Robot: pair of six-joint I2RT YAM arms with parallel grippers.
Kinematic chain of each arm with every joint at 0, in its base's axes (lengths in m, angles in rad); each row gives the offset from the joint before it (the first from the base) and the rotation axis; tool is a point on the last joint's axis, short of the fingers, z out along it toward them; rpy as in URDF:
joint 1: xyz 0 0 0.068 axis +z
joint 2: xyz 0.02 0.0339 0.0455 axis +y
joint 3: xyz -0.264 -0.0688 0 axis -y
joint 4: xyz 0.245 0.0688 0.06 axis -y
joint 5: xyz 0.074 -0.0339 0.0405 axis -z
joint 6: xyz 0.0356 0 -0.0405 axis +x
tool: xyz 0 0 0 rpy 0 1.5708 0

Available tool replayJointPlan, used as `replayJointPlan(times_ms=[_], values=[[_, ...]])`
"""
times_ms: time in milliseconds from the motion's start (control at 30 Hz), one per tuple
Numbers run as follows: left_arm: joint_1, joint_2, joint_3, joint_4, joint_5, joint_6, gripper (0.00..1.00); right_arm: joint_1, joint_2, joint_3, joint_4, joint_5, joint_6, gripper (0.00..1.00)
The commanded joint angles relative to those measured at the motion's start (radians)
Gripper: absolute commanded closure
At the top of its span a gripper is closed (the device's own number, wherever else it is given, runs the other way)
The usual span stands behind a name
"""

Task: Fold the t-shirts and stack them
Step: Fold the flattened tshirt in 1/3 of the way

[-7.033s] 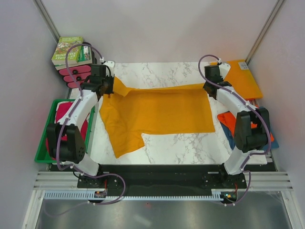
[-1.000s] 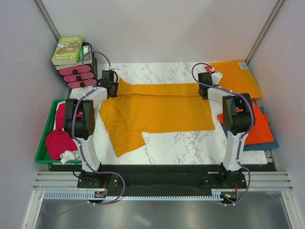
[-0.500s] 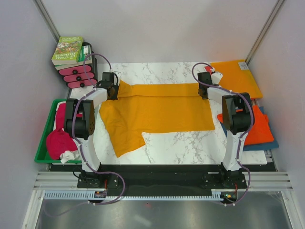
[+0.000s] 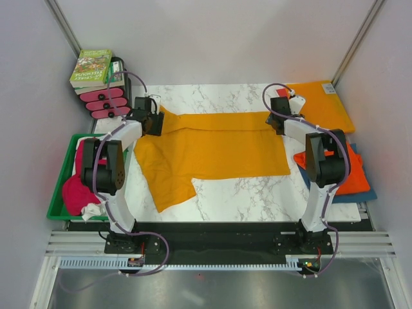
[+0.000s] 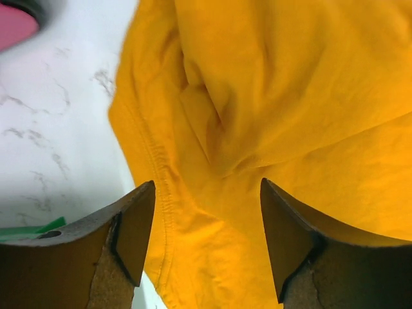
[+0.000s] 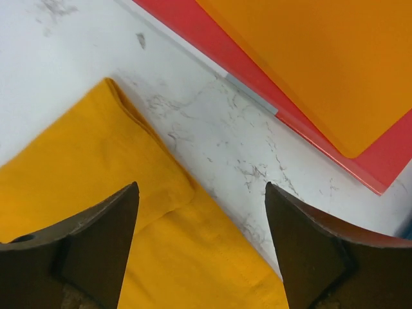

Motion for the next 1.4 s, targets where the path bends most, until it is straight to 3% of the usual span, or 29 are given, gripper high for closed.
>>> replayJointPlan(times_ms=[0, 67, 100, 133, 200, 300, 467, 733, 1000, 1067, 1200, 1267, 1367], values=[[0.006, -0.108, 0.047, 0.06, 0.027, -0.068, 0.27, 0.02, -0.089, 0.052, 0.055, -0.013, -0.03, 0.13], [0.006, -0.098, 0.073, 0.053, 0.045, -0.081, 0.29, 0.022, -0.058, 0.1, 0.038, -0.047, -0.038, 0.19], [0.005, -0.087, 0.11, 0.046, 0.057, -0.083, 0.34, 0.023, -0.043, 0.118, 0.032, -0.059, -0.036, 0.27], [0.002, -0.046, 0.134, 0.026, 0.056, -0.085, 0.37, 0.023, -0.026, 0.135, 0.024, -0.071, -0.031, 0.64], [0.0, 0.009, 0.222, -0.009, 0.067, -0.088, 0.51, 0.025, 0.025, 0.186, 0.007, -0.103, -0.022, 1.0], [-0.005, 0.108, 0.317, -0.063, 0.074, -0.086, 0.7, 0.026, 0.088, 0.244, -0.006, -0.157, -0.007, 1.0], [-0.006, 0.198, 0.383, -0.08, 0.067, -0.083, 0.75, 0.026, 0.175, 0.333, -0.04, -0.205, 0.002, 1.0], [-0.006, 0.252, 0.452, -0.124, 0.045, -0.085, 0.65, 0.016, 0.266, 0.404, -0.143, -0.2, 0.031, 1.0], [-0.003, 0.173, 0.394, -0.126, 0.013, -0.077, 0.46, 0.009, 0.272, 0.418, -0.131, -0.228, 0.007, 1.0], [-0.003, 0.11, 0.347, -0.105, 0.016, -0.069, 0.41, 0.019, 0.217, 0.373, -0.054, -0.232, -0.008, 0.93], [-0.003, 0.007, 0.262, -0.094, 0.056, -0.057, 0.42, 0.052, 0.128, 0.355, -0.02, -0.22, -0.041, 0.54], [-0.005, -0.039, 0.21, -0.094, 0.074, -0.049, 0.45, 0.083, 0.086, 0.349, -0.025, -0.219, -0.057, 0.45], [-0.005, -0.07, 0.149, -0.098, 0.079, -0.039, 0.5, 0.129, 0.028, 0.312, -0.029, -0.229, -0.08, 0.44]])
